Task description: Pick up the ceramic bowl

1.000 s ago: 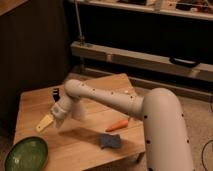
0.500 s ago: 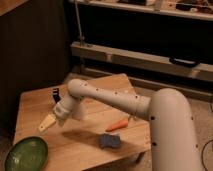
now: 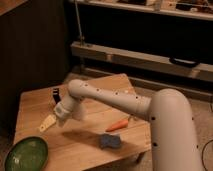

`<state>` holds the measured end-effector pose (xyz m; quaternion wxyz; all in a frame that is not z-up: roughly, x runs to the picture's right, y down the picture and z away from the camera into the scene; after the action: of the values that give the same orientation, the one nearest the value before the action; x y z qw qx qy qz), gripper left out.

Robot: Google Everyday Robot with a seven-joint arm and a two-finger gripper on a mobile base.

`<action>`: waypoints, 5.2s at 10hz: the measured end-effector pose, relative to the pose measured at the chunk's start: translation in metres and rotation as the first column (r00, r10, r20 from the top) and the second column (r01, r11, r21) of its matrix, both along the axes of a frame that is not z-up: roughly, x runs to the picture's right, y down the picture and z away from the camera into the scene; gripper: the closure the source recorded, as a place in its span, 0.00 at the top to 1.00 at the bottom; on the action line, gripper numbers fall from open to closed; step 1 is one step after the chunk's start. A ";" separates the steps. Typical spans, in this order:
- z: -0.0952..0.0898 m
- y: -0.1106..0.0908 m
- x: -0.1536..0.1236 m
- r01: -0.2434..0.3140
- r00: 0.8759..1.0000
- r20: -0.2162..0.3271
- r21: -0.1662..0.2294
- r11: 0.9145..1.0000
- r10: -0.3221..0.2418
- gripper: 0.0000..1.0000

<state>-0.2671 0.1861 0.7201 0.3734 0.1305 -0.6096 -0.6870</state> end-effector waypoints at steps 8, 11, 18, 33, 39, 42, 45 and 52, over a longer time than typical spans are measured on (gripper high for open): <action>0.013 -0.027 -0.028 -0.025 0.999 -0.037 0.065 0.998 0.027 0.80; 0.012 -0.034 -0.075 0.045 0.998 -0.047 0.078 0.996 -0.042 0.80; 0.015 0.005 -0.036 0.070 0.995 -0.079 0.033 0.997 -0.067 0.80; 0.014 0.049 -0.058 0.157 0.988 -0.011 -0.031 0.987 -0.157 0.57; 0.028 0.064 -0.061 0.182 0.983 -0.022 -0.049 0.982 -0.183 0.57; 0.026 0.074 -0.072 0.218 0.976 -0.009 -0.056 0.974 -0.219 0.57; 0.030 0.083 -0.080 0.254 0.967 -0.016 -0.070 0.965 -0.255 0.46; 0.027 0.063 -0.075 0.264 0.963 -0.024 -0.123 0.957 -0.269 0.00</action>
<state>-0.3416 0.2491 0.7472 0.2970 0.0109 -0.6534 -0.6962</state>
